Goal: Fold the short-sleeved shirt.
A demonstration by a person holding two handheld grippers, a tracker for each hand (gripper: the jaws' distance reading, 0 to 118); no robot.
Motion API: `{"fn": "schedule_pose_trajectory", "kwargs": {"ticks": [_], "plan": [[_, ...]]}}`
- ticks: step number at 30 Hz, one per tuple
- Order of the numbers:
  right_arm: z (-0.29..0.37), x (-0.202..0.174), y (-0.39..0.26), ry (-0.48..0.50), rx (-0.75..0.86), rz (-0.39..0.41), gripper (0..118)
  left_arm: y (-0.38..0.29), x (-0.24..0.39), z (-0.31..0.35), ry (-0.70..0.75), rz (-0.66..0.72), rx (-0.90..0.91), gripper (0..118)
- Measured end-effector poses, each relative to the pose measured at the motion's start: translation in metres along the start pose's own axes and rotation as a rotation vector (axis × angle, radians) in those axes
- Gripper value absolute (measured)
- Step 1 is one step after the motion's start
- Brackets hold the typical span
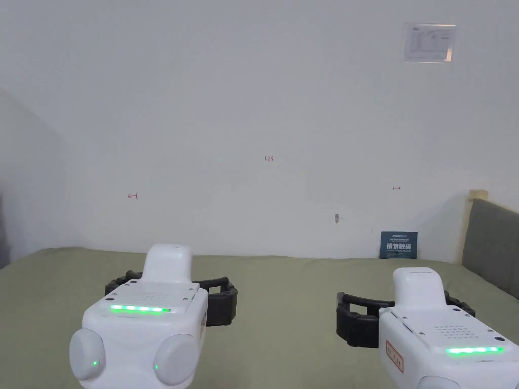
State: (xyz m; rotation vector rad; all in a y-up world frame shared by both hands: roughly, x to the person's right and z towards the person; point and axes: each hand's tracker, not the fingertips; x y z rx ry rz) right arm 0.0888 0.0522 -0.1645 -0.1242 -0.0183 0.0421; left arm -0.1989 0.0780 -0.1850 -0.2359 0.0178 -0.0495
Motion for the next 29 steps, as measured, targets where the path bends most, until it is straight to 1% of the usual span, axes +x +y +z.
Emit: {"fn": "schedule_pose_trajectory", "kwargs": {"ticks": [4, 11, 17, 18, 19, 20, 21, 23, 25, 26, 27, 28, 29], "plan": [[0.0, 0.0, -0.001, 0.003, -0.003, -0.007, 118, -0.001, 0.0, 0.0, 0.003, 0.005, 0.003, 115], [0.001, -0.002, -0.003, 0.01, -0.008, -0.005, 118, -0.002, 0.006, 0.002, -0.022, -0.049, 0.015, 115], [0.001, -0.003, -0.003, 0.016, -0.009, 0.001, 118, 0.0, 0.01, 0.001, 0.01, -0.053, 0.01, 114], [0.001, -0.003, -0.004, 0.017, -0.008, -0.001, 118, -0.003, 0.01, 0.001, 0.025, -0.062, 0.031, 114], [0.002, -0.003, -0.003, 0.022, -0.005, -0.004, 118, -0.005, 0.011, 0.002, 0.061, -0.087, 0.09, 114], [0.002, -0.003, -0.003, 0.026, -0.002, -0.005, 118, -0.005, 0.013, 0.0, 0.078, -0.129, 0.07, 114], [0.002, -0.003, -0.003, 0.027, 0.0, -0.005, 118, -0.005, 0.013, -0.003, 0.052, -0.132, 0.04, 113], [0.003, -0.004, -0.003, 0.032, 0.003, -0.002, 118, -0.004, 0.008, -0.007, 0.005, -0.07, 0.008, 113], [0.005, -0.004, -0.002, 0.037, 0.005, -0.002, 118, -0.005, 0.009, -0.008, 0.018, -0.094, 0.015, 113], [0.005, -0.005, -0.002, 0.039, 0.004, 0.0, 118, -0.006, 0.008, -0.007, 0.0, -0.107, 0.029, 114], [0.004, -0.005, -0.002, 0.044, 0.004, 0.002, 118, -0.005, 0.009, -0.007, 0.002, -0.1, 0.027, 114], [0.004, -0.005, -0.002, 0.044, 0.003, 0.005, 118, -0.004, 0.008, -0.007, 0.011, -0.025, 0.033, 114], [0.004, -0.006, -0.002, 0.043, 0.002, 0.008, 118, -0.002, 0.006, -0.007, -0.018, 0.027, 0.008, 114]]}}
